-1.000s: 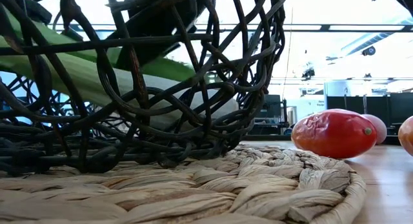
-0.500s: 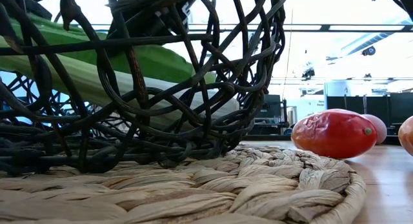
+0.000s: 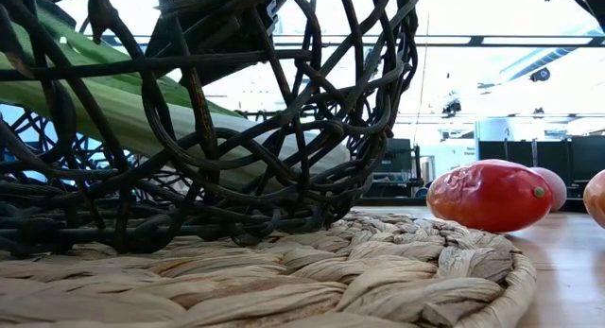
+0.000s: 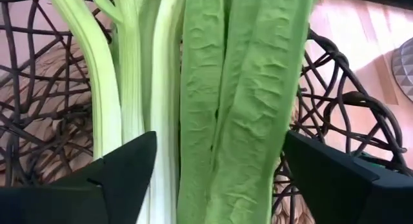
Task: Build produce basket
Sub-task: Put the lettuce into the mesh basket, then put the top mango into the mesh basket
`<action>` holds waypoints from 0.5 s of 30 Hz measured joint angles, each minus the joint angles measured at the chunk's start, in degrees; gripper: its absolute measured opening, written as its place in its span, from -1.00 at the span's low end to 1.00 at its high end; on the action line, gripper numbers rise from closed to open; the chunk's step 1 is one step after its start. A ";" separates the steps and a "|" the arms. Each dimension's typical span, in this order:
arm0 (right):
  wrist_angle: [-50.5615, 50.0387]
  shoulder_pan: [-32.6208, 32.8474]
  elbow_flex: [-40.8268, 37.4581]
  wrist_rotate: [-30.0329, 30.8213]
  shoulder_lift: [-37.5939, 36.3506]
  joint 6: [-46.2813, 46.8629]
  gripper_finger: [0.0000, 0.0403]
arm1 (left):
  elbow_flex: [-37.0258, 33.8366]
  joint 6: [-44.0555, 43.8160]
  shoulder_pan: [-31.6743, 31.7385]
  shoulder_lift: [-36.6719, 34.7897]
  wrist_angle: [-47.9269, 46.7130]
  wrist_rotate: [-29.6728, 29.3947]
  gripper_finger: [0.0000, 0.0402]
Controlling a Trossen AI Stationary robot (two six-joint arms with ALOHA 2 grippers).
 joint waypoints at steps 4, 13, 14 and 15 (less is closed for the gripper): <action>-4.05 0.29 1.04 -0.04 -0.09 -0.40 0.81 | 0.00 0.00 0.00 0.00 0.00 0.00 -0.98; -16.60 5.58 4.23 4.46 -2.47 1.95 0.71 | 0.00 -0.01 0.00 0.00 0.00 0.00 -0.98; -17.92 6.82 3.83 6.13 -3.35 2.61 0.68 | 0.00 -0.01 0.00 0.00 0.00 0.00 -0.98; -19.35 8.19 3.32 7.69 -4.49 3.37 0.66 | 0.00 0.01 0.00 0.00 0.00 0.00 -0.98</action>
